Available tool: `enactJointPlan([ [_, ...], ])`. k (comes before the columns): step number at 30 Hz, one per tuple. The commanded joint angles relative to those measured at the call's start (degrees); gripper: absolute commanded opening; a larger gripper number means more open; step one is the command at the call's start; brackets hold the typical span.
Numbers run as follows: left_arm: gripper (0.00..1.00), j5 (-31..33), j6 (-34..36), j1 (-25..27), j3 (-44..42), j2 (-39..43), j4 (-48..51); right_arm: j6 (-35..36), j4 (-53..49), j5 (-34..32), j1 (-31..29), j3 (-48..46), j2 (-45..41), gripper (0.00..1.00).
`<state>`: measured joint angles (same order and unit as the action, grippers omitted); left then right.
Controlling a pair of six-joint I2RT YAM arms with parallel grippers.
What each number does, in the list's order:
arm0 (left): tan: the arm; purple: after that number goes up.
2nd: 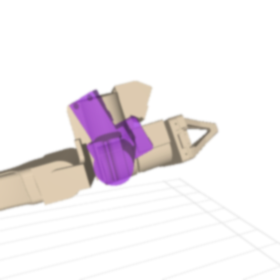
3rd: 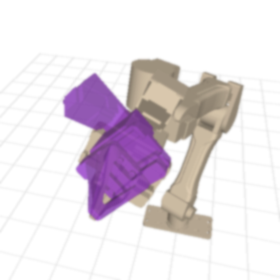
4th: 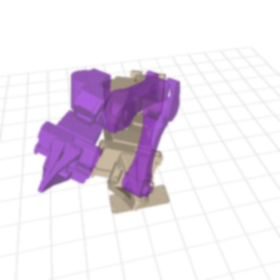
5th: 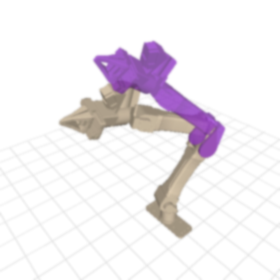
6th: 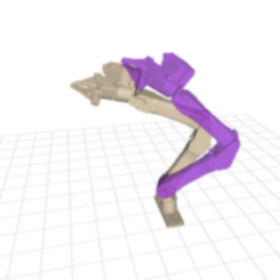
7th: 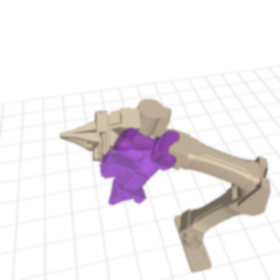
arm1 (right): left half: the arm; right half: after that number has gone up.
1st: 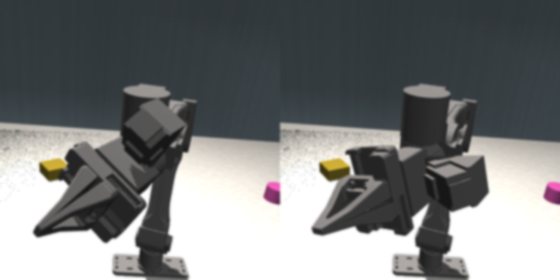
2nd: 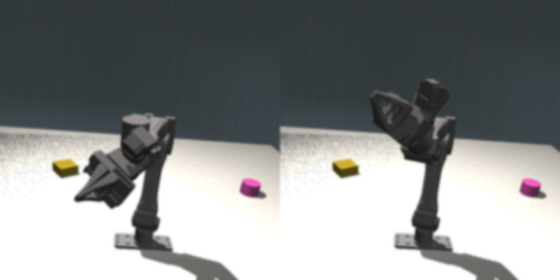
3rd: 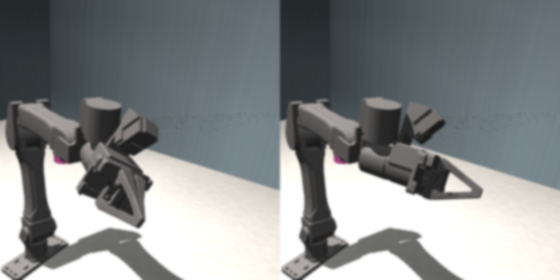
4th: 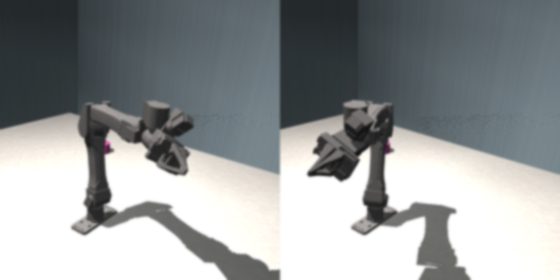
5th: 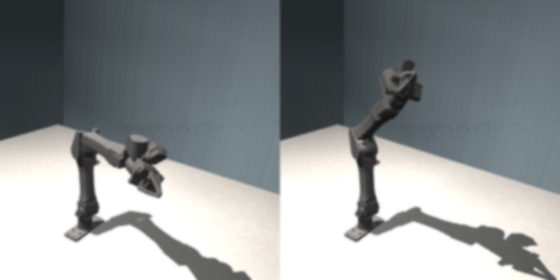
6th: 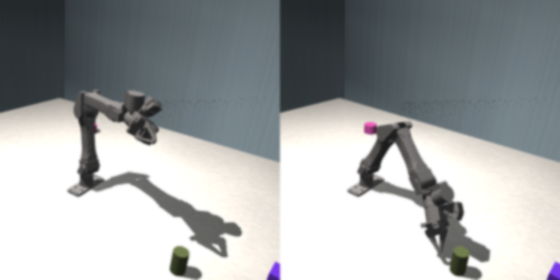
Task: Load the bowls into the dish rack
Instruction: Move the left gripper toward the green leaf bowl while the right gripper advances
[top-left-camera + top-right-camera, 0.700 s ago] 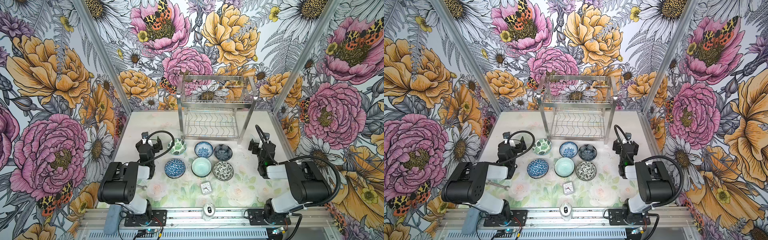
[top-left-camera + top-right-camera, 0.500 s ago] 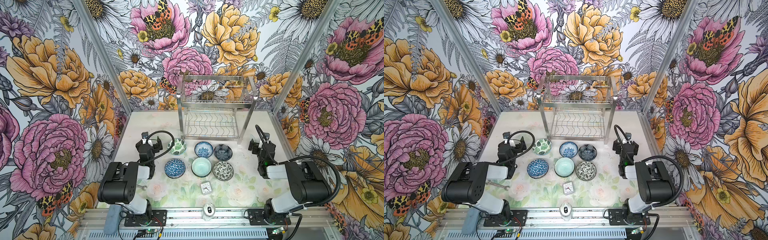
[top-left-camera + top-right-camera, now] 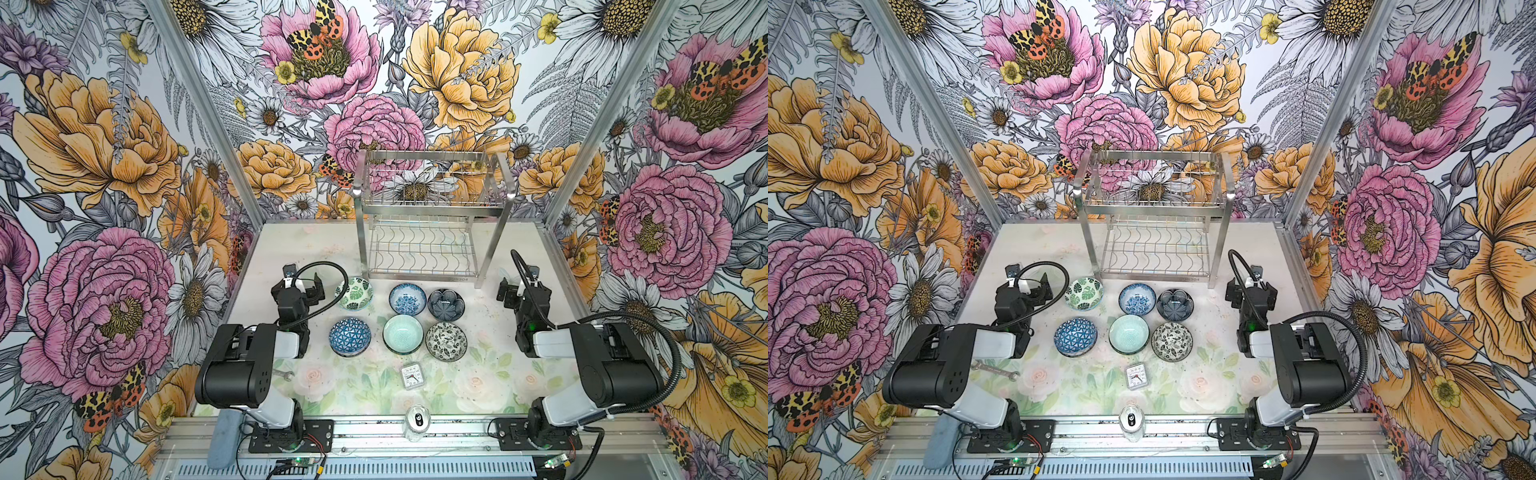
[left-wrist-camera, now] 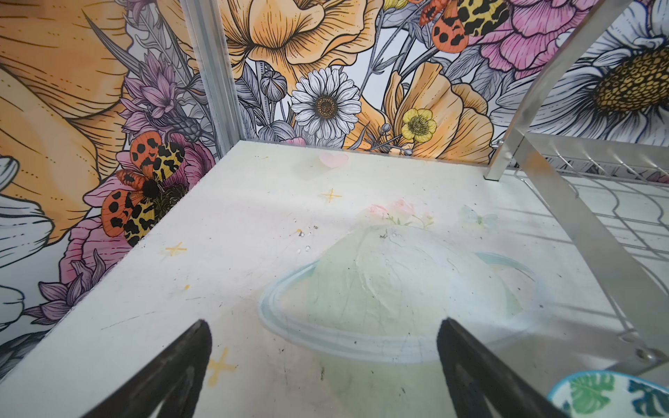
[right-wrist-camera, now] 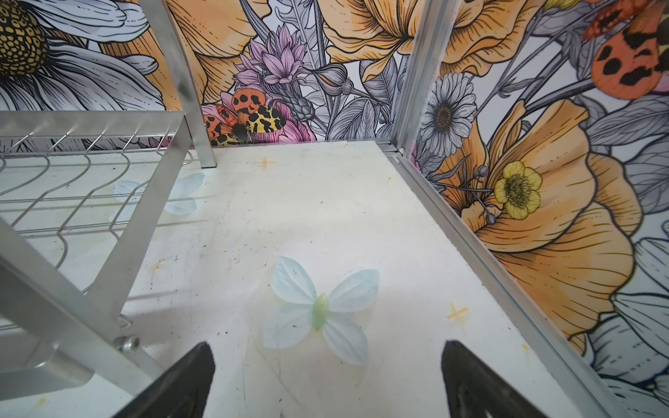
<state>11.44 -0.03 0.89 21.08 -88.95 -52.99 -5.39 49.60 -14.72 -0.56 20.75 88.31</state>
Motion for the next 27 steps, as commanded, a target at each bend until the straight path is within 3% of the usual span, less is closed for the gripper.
enactJointPlan([
  [1, 0.99, -1.4, -0.1, -0.4, 0.5, 0.0, -1.2, -0.6, 1.4, -0.4, -0.1, 1.1, -0.2, 1.00],
  [8, 0.99, -1.3, 0.0, -0.4, 0.4, 0.1, -1.3, -0.6, 1.7, -0.4, -0.1, 0.8, -0.4, 1.00],
  [10, 0.99, 4.7, 0.1, 1.2, 0.3, 2.3, -0.1, -0.9, -1.1, -2.8, -0.8, 1.1, -2.6, 1.00],
  [14, 0.99, 13.2, -0.8, 3.8, 4.0, 15.1, 17.5, 1.7, -17.7, -8.9, -3.9, 5.1, -14.4, 1.00],
  [17, 0.99, 15.8, -2.0, 5.2, 6.5, 21.2, 26.6, 1.5, -26.4, -8.9, -5.9, 6.1, -23.1, 1.00],
  [22, 0.99, 11.0, -7.9, 6.8, 13.3, 25.2, 43.6, -3.0, -44.3, -5.2, -10.6, 9.4, -35.4, 1.00],
  [27, 0.99, 7.7, -11.0, 12.8, 17.3, 23.9, 54.7, -3.8, -57.0, -4.0, -16.7, 13.4, -42.1, 1.00],
])
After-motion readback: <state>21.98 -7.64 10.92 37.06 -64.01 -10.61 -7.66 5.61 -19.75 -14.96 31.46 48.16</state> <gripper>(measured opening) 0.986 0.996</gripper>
